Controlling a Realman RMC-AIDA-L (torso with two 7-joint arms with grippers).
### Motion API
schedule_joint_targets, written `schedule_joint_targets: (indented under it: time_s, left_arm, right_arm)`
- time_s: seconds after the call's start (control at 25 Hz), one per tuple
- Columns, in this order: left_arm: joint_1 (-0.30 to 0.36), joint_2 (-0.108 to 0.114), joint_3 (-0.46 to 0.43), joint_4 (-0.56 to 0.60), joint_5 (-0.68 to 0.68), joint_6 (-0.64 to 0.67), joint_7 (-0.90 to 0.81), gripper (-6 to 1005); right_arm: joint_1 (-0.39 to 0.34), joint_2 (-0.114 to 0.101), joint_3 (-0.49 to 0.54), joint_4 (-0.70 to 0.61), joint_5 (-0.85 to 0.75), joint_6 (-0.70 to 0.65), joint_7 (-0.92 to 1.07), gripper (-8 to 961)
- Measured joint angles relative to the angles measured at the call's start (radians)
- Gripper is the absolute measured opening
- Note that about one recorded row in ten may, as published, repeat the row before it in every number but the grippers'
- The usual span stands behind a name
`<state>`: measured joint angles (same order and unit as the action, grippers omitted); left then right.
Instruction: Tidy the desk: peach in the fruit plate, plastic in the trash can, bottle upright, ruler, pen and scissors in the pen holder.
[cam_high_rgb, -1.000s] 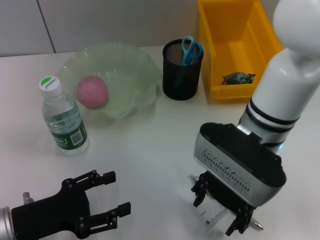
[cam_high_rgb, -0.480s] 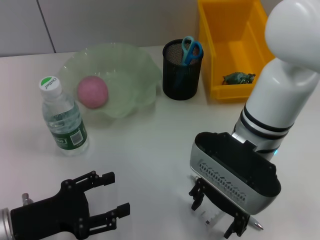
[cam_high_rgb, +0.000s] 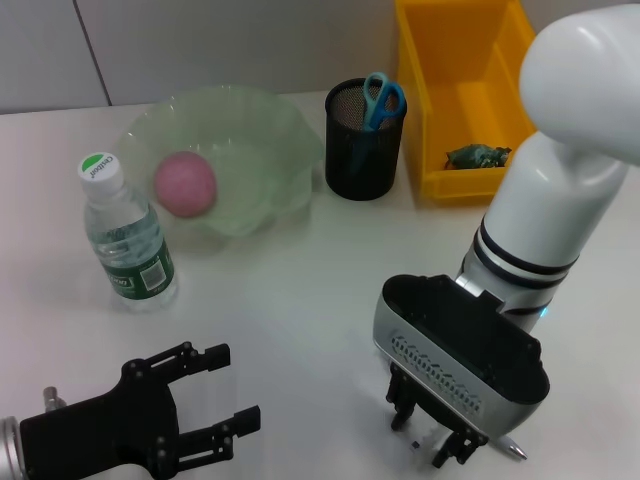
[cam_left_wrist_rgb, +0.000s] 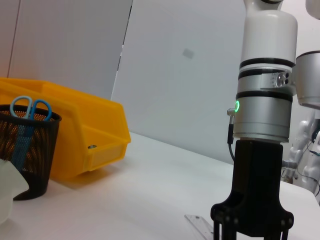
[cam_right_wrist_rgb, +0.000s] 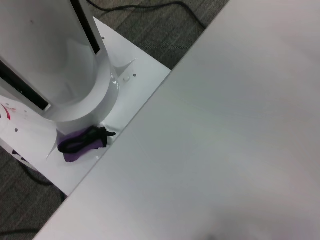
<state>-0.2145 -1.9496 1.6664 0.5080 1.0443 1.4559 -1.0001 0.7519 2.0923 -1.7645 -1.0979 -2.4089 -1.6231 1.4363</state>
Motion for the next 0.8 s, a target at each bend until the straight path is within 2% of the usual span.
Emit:
schedule_joint_targets:
  time_s: [0.04, 0.16, 0.36, 0.44, 0.48, 0.52, 0.56, 0.6, 0.64, 0.68, 0.72, 0.76, 0.8]
  left_arm:
    - [0.000, 0.000, 0.000, 0.000, -0.001, 0.001, 0.000, 799]
    - [0.001, 0.002, -0.003, 0.001, -0.001, 0.004, -0.004, 799]
    - [0.002, 0.003, -0.025, 0.000, 0.003, 0.023, -0.005, 799]
    - [0.002, 0.003, -0.025, 0.000, 0.003, 0.024, -0.005, 799]
    - [0.001, 0.003, -0.025, 0.000, 0.003, 0.026, -0.006, 799]
    - [0.001, 0.003, -0.025, 0.000, 0.003, 0.026, -0.006, 799]
    - [0.001, 0.003, -0.025, 0.000, 0.003, 0.028, -0.006, 799]
    - [0.001, 0.003, -0.025, 0.000, 0.003, 0.030, -0.006, 799]
    - [0.001, 0.003, -0.025, 0.000, 0.004, 0.032, -0.005, 799]
    - [0.001, 0.003, -0.025, 0.000, 0.003, 0.034, -0.004, 799]
    - [0.001, 0.003, -0.025, 0.000, 0.003, 0.034, -0.004, 799]
    - [0.001, 0.003, -0.025, 0.000, 0.004, 0.035, -0.003, 799]
    - [0.001, 0.003, -0.025, 0.000, 0.003, 0.037, -0.002, 799]
  right_arm:
    - [0.000, 0.000, 0.000, 0.000, 0.001, 0.000, 0.001, 748]
    - [0.000, 0.000, 0.007, -0.008, 0.007, 0.000, 0.002, 505]
    - [0.000, 0.000, 0.054, -0.024, 0.016, -0.007, 0.004, 378]
    - [0.002, -0.002, 0.086, -0.029, 0.021, -0.012, 0.004, 378]
    - [0.009, -0.006, 0.142, -0.033, 0.035, -0.032, 0.004, 378]
    - [0.009, -0.006, 0.142, -0.033, 0.035, -0.032, 0.004, 378]
    - [0.017, -0.008, 0.212, -0.043, 0.049, -0.060, 0.004, 378]
    - [0.017, -0.008, 0.212, -0.043, 0.049, -0.060, 0.004, 378]
    - [0.022, -0.009, 0.257, -0.049, 0.059, -0.078, 0.004, 378]
    - [0.031, -0.010, 0.350, -0.061, 0.080, -0.106, 0.004, 378]
    - [0.031, -0.010, 0.350, -0.061, 0.080, -0.106, 0.004, 378]
    - [0.037, -0.011, 0.447, -0.073, 0.102, -0.126, 0.004, 378]
    - [0.037, -0.011, 0.447, -0.073, 0.102, -0.126, 0.004, 378]
